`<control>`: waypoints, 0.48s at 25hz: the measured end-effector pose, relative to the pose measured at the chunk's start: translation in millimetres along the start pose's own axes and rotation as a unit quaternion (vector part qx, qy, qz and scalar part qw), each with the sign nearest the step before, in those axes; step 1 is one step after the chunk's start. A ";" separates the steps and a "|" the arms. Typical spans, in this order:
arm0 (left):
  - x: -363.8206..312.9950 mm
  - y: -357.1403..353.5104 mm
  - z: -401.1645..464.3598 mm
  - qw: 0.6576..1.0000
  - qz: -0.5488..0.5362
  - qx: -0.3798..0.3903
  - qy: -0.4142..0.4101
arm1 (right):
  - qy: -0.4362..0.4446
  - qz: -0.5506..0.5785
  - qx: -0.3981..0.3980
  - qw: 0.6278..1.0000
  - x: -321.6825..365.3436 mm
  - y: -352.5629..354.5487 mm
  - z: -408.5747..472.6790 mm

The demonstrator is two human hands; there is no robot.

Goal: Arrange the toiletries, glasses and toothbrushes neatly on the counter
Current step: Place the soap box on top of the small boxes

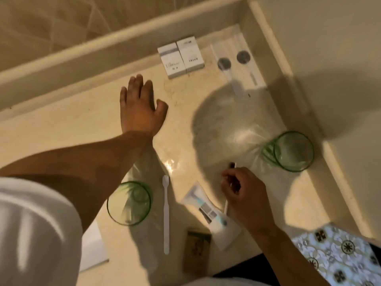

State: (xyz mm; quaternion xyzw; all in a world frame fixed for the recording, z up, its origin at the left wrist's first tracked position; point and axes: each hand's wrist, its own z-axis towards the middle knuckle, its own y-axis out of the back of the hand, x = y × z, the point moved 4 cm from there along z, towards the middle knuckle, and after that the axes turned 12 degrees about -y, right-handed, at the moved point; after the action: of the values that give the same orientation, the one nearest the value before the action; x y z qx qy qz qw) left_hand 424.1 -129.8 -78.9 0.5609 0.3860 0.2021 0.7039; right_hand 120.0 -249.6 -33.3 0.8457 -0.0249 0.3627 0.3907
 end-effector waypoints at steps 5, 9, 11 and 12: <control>-0.7 1.3 -2.2 1.000 0.015 0.011 0.003 | 0.050 -0.067 0.046 0.995 -1.3 -9.6 -32.9; -0.1 1.1 -1.9 1.000 0.016 0.006 0.002 | 0.208 -0.167 0.127 0.955 9.4 -35.5 -75.7; 0.8 1.2 -1.6 1.000 0.011 0.005 0.002 | 0.239 -0.213 0.180 0.930 6.7 -46.3 -96.6; 0.9 1.7 -1.1 1.000 0.008 0.005 0.002 | 0.256 -0.248 0.186 0.915 4.0 -50.4 -105.3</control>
State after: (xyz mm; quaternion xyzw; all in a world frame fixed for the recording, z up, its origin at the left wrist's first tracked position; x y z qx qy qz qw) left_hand 424.0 -128.0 -77.6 0.5672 0.3841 0.2069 0.6985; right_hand 76.8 -142.1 -17.7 0.7602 0.3550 0.4563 0.2965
